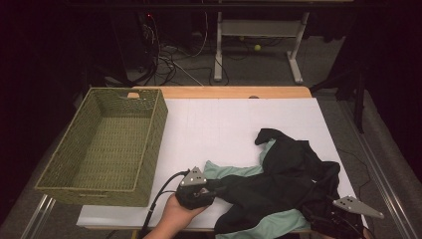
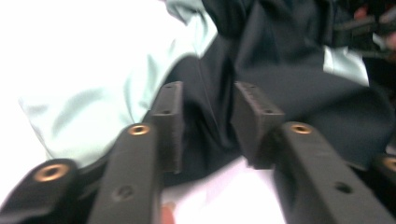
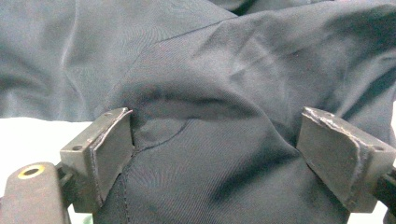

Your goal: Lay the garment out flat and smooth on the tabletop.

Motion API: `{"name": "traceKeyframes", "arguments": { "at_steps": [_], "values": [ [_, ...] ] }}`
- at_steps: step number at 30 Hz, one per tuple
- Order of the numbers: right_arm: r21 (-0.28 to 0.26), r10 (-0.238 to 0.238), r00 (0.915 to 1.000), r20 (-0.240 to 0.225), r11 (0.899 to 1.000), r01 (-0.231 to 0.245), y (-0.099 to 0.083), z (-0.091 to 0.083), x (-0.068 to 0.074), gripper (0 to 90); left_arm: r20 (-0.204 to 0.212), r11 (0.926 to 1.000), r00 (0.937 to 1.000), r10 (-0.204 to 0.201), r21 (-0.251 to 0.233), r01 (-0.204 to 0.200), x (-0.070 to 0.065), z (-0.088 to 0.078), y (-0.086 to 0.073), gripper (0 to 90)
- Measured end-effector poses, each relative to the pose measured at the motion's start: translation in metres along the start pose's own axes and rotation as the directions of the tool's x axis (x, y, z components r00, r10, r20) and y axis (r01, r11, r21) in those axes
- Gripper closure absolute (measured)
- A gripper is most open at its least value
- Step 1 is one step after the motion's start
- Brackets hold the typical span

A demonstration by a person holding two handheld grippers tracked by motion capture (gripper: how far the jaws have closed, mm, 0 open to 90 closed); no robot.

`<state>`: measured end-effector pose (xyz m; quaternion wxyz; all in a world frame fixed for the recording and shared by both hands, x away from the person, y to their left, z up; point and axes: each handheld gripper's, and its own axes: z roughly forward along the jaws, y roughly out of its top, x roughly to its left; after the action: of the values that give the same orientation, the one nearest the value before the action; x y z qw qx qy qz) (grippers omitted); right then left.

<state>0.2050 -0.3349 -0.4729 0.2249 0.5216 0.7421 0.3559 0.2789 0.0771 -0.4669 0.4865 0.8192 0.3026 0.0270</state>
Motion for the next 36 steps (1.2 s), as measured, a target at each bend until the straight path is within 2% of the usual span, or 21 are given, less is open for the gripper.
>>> {"name": "traceKeyframes", "arguments": {
  "at_steps": [3,7,11,13,15,18,20,22,24,26,29,33,36],
  "values": [
    [0.004,0.000,1.0000,-0.001,1.000,0.000,0.000,0.001,0.000,12.5,-0.011,0.9998,0.9999,-0.003,-0.018,0.002,0.002,0.007,0.015,46.6],
    [0.004,0.001,1.0000,-0.001,1.000,-0.001,0.000,0.002,0.000,12.9,-0.003,0.9999,1.0000,0.008,0.007,-0.008,0.005,0.030,0.037,41.5],
    [0.001,-0.001,1.0000,-0.004,1.000,0.001,0.000,0.002,0.000,13.3,-0.005,0.9966,0.9994,0.035,0.075,-0.034,0.004,0.058,0.052,41.5],
    [0.000,-0.003,1.0000,-0.005,1.000,0.003,0.000,0.002,-0.001,13.5,0.008,0.9935,0.9998,0.019,0.113,-0.020,0.006,0.072,0.054,41.5],
    [-0.001,-0.004,1.0000,-0.007,1.000,0.004,0.000,0.002,-0.001,13.6,0.003,0.9861,0.9998,0.021,0.165,-0.021,0.006,0.085,0.054,41.6],
    [-0.001,-0.004,1.0000,-0.009,1.000,0.004,0.000,0.002,-0.001,13.8,-0.019,0.9765,0.9996,0.020,0.215,-0.016,0.007,0.097,0.053,41.8],
    [-0.001,-0.006,0.9999,-0.009,1.000,0.006,0.000,0.002,-0.001,14.1,-0.036,0.9755,0.9989,0.030,0.219,-0.021,0.006,0.098,0.053,46.0],
    [-0.001,-0.006,0.9999,-0.009,1.000,0.006,0.000,0.003,-0.001,14.5,-0.039,0.9742,0.9988,0.029,0.225,-0.019,0.007,0.097,0.054,55.9],
    [0.001,-0.007,0.9999,-0.007,1.000,0.007,0.000,0.003,-0.001,15.1,-0.014,0.9701,0.9998,0.016,0.243,-0.012,0.009,0.097,0.054,71.2],
    [0.003,-0.012,0.9999,-0.003,1.000,0.012,0.000,0.003,0.000,16.0,-0.017,0.9701,0.9992,0.037,0.241,-0.032,0.007,0.094,0.052,78.8],
    [0.001,-0.023,0.9997,0.001,1.000,0.023,0.000,0.003,0.000,20.4,-0.006,0.9750,0.9990,0.044,0.218,-0.041,0.003,0.083,0.045,80.9],
    [0.007,-0.039,0.9992,0.006,0.999,0.039,0.004,0.005,0.002,26.7,0.018,0.9875,0.9993,0.033,0.154,-0.035,-0.011,0.050,0.025,81.1],
    [0.002,-0.057,0.9984,0.007,0.998,0.057,0.011,0.011,0.003,33.3,0.026,0.9905,0.9994,0.021,0.136,-0.024,-0.018,0.029,0.007,81.1]
  ]
}}
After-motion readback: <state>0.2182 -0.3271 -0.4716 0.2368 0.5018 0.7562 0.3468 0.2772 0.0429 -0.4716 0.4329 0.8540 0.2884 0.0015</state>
